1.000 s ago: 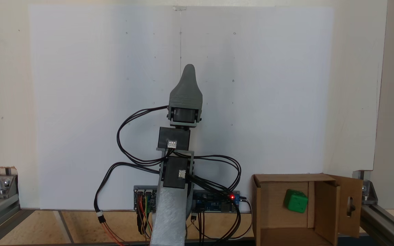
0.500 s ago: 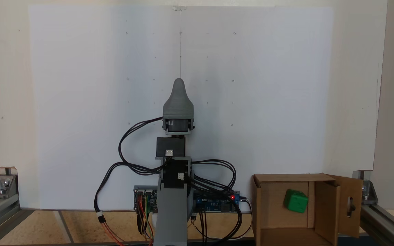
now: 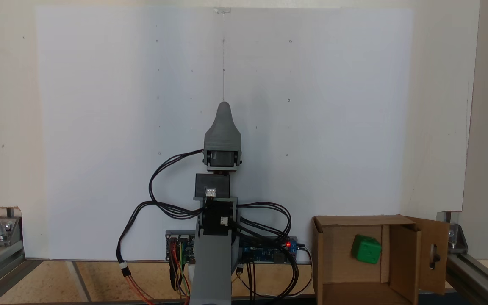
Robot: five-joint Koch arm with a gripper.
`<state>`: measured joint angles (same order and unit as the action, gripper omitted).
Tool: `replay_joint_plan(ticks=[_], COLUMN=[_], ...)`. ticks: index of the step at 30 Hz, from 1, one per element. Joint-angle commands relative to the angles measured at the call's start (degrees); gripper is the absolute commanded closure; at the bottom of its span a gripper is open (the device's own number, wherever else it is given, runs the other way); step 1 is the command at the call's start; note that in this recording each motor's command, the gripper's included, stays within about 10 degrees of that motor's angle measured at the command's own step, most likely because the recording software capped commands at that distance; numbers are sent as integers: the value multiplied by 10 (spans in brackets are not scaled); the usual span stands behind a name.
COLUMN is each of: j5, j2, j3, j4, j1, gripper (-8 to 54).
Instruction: Grasp a green dice and put it in the bin.
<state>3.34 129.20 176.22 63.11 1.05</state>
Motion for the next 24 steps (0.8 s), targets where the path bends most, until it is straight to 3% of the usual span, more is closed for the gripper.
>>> replay_joint_plan(ticks=[1,24], j5=[13,14], j2=[64,63], j3=[30,30], j4=[63,73], j1=[11,6], gripper=[13,12])
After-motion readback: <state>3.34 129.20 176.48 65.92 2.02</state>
